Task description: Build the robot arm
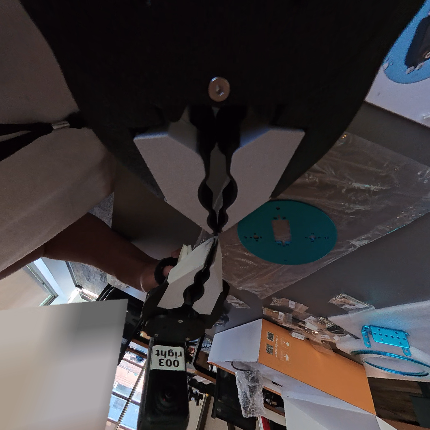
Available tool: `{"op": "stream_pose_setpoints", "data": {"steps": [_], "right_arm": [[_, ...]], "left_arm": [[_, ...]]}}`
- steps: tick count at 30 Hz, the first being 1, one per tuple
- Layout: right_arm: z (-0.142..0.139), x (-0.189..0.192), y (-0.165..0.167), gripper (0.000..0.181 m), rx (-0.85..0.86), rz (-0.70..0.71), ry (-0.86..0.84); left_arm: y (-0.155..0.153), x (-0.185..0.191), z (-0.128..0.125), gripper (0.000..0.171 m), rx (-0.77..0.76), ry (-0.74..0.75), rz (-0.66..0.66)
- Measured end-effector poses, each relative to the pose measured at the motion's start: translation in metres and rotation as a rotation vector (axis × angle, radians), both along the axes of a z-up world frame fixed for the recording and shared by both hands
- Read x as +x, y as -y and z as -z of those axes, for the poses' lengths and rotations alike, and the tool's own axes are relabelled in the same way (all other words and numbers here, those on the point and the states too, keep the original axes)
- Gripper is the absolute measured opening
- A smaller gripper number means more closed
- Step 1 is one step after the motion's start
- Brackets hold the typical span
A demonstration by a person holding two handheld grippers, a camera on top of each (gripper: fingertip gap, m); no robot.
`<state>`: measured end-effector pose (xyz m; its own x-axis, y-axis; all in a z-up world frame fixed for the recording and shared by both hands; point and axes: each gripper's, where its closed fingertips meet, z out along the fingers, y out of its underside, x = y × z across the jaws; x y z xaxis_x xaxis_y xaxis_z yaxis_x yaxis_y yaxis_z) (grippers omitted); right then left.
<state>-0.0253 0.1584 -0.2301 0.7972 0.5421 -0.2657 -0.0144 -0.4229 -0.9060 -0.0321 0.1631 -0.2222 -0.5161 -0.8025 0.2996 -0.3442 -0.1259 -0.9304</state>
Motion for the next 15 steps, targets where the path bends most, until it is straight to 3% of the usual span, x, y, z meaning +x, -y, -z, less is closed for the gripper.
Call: {"op": "stream_pose_setpoints", "data": {"steps": [15], "right_arm": [[-0.0038, -0.0030, -0.0048, 0.000, 0.013, 0.012, -0.013]], "left_arm": [[0.0017, -0.0033, -0.0061, 0.000, -0.035, 0.028, 0.020]]}}
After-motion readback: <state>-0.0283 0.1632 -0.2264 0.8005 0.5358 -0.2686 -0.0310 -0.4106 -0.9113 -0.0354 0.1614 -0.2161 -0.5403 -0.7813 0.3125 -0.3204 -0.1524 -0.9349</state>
